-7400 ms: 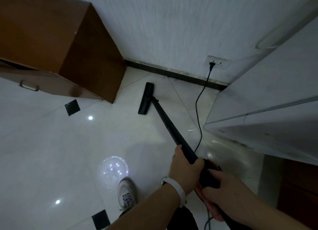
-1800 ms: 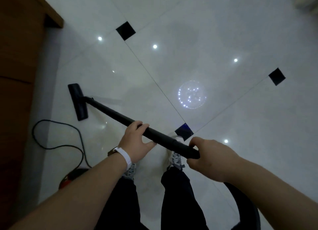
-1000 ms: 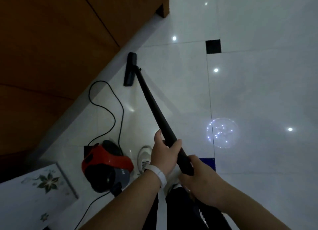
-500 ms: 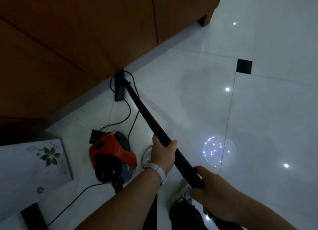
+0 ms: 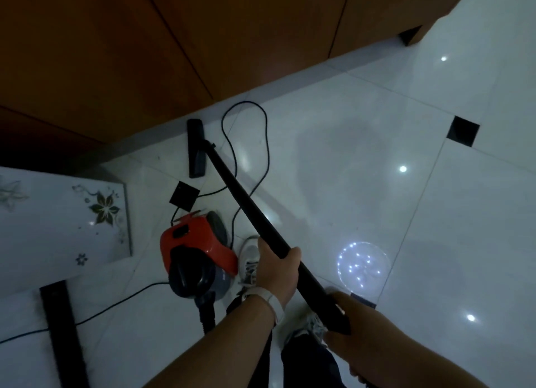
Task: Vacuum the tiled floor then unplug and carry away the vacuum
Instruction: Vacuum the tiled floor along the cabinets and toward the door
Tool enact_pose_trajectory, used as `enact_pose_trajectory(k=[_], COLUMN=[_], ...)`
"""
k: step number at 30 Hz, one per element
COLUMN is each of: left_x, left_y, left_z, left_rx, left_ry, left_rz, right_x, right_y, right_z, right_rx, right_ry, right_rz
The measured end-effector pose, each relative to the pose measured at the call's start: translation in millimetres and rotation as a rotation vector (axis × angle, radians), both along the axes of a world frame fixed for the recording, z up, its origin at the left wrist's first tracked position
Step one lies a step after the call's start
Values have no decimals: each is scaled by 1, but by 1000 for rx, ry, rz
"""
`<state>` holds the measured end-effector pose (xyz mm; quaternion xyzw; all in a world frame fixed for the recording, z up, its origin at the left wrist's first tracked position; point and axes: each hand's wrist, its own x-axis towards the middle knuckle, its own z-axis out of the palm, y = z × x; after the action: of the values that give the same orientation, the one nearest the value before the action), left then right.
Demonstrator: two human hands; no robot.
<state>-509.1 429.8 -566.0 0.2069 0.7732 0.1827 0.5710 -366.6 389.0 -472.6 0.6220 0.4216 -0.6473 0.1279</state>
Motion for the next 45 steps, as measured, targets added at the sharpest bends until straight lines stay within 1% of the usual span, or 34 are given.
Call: enact_pose_trajectory(k=[2, 6, 11, 16, 21, 24, 28, 31, 36, 40, 45], left_x=[3, 18, 38, 52, 65, 75, 88, 98, 114, 125, 137], left_y=[-3, -12, -20, -27, -40, -48, -56, -61, -66, -63, -51], left_z=[5, 16, 24, 28, 29, 34, 34, 35, 32, 31, 24], left_rx=[15, -37, -58, -61, -83, -92, -111, -112, -105, -87, -72], left_ry=[-11, -97, -146, -154, -135, -136, -120, -119, -109, -120, -141], left_rz=[-17, -45, -112, -126, -138, -144, -156, -178, -221, -269, -354], right_x=[1, 10, 28, 42, 61, 72, 88, 97, 108, 112, 117], right_y=[-1, -5, -12, -22, -33, -43, -57, -64, -75, -78, -79], right_z=[7, 23, 42, 44, 45, 43, 38, 38, 38, 38, 35], right_rx=[-7, 9, 7, 7, 51, 28, 24, 38, 63, 34, -22], right_ry=[-25, -128, -188, -168, -107, -121, -123, -97, -124, -105, -66], right_rz=[4, 52, 65, 8, 35, 13, 37, 5, -67, -106, -282])
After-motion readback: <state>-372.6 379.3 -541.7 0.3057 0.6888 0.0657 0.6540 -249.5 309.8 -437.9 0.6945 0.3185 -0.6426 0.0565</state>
